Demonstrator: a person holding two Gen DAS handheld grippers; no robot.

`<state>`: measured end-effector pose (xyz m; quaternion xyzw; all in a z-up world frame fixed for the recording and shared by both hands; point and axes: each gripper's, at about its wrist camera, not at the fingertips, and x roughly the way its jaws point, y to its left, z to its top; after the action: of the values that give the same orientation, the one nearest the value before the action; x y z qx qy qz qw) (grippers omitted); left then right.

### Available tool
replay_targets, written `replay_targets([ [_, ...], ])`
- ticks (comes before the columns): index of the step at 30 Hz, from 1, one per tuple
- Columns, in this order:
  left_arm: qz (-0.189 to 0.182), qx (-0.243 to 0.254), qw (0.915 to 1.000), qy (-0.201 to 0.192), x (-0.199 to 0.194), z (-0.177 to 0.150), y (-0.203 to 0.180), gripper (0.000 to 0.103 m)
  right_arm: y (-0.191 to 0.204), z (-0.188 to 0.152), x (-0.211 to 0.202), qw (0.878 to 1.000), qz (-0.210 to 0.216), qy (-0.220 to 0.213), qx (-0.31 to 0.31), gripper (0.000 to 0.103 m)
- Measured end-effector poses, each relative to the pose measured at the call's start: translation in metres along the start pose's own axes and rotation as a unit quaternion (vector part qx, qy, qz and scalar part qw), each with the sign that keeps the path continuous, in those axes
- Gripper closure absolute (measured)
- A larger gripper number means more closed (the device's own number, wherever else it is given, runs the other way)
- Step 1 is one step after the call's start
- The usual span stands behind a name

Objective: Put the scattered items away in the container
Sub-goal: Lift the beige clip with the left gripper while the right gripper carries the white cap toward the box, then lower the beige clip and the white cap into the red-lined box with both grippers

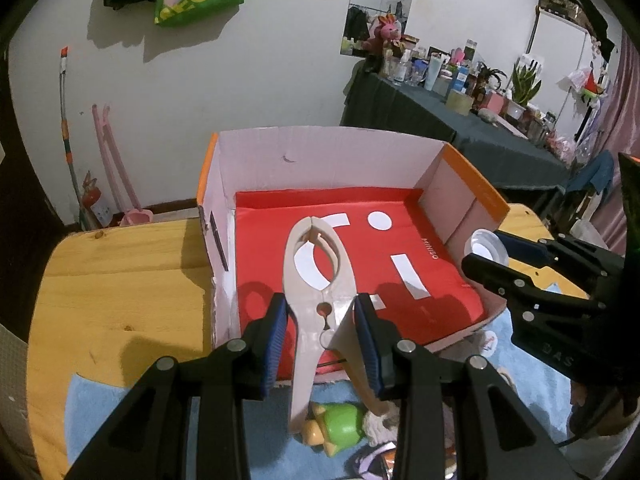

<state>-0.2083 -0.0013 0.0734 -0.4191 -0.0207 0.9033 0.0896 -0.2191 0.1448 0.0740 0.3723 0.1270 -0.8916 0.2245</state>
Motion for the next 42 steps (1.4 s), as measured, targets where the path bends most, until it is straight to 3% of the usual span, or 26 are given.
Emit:
replay_targets([
  [19, 0.015, -0.006, 0.9997, 0.021, 0.043, 0.019, 0.004, 0.066, -0.006, 0.016, 0.042, 0.999, 0.002, 0.032, -0.005, 0.064],
  [42, 0.032, -0.016, 0.9976, 0.060, 0.078, 0.011, 0.018, 0.066, -0.005, 0.011, 0.070, 0.998, 0.003, 0.064, -0.011, 0.064],
])
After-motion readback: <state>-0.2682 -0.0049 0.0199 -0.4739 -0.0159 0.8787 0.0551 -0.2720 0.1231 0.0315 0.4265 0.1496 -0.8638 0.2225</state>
